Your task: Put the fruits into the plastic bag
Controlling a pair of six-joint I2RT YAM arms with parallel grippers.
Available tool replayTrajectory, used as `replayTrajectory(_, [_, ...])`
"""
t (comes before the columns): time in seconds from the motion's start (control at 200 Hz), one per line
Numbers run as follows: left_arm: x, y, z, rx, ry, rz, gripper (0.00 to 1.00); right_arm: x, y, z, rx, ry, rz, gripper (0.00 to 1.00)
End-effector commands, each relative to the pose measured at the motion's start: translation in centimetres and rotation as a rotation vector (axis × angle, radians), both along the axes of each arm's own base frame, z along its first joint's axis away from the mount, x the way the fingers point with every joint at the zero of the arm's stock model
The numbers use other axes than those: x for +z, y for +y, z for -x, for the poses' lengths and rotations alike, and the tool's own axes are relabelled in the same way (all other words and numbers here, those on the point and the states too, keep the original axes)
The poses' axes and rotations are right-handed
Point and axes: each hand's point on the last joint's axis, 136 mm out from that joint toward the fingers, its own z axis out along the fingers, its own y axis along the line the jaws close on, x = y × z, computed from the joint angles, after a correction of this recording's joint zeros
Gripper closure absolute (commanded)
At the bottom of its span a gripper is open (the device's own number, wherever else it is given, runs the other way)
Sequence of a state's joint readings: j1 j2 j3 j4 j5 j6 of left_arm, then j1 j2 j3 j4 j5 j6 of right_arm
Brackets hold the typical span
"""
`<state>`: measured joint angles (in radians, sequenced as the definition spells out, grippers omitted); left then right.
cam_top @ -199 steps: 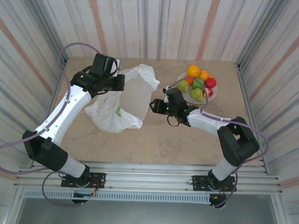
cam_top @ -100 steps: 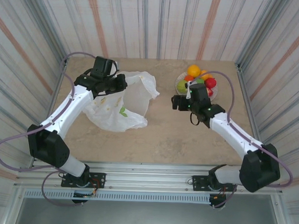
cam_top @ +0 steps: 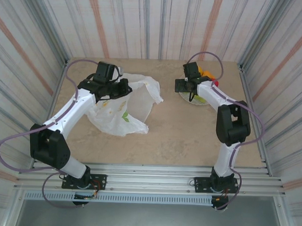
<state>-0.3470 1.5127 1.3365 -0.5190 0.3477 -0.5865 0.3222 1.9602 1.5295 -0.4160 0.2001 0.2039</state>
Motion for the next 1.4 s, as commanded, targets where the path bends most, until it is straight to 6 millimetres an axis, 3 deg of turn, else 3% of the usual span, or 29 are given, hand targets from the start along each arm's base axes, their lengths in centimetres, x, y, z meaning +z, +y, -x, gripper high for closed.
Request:
replayTrajectory(0.0, [1.3,0.0,0.2,-0.007,-0.02,0.055,1.0,-1.2,-0.5,-0.6,0.017,0.06,0.066,0.01])
replayTrajectory(0.281, [1.4,0.5,-0.1,-0.005,-0.009,0.094,1.0,-3.9,-0.6,-3.0,0.021,0.126,0.078,0.02])
replayTrajectory(0.491, [1.4,0.7,-0.3,-0.004,-0.005,0.112,1.0,-5.8,-0.9,-3.5,0.004,0.178,0.093,0.05])
replayTrajectory(0.526, [1.4,0.7,-0.3,-0.003,-0.003,0.114,1.0,-5.0,-0.7,-4.2,-0.001,0.159,0.078,0.05])
replayTrajectory(0.962, [1.2,0.8,-0.3,-0.005,0.003,0.124,1.0,-6.6,-0.1,-4.8,0.001,0.186,0.035,0.2])
replayTrajectory(1.107, [1.2,0.8,-0.4,-0.004,0.005,0.125,1.0,-4.3,-0.1,-4.8,0.008,0.152,0.006,0.31])
replayTrajectory(1.212, [1.2,0.8,-0.3,0.0,0.01,0.129,1.0,-0.5,0.4,-4.2,0.031,0.088,-0.046,0.35])
replayTrajectory(1.248, [1.2,0.8,-0.3,0.001,0.01,0.131,1.0,-0.4,0.4,-3.1,0.041,0.099,-0.062,0.36])
replayTrajectory(1.318, [1.3,0.8,-0.2,0.009,0.009,0.133,1.0,1.9,1.0,-1.3,0.069,0.064,-0.114,0.37])
replayTrajectory(1.398, [1.4,0.9,-0.2,0.015,0.01,0.14,1.0,4.1,1.6,2.3,0.107,0.037,-0.189,0.38])
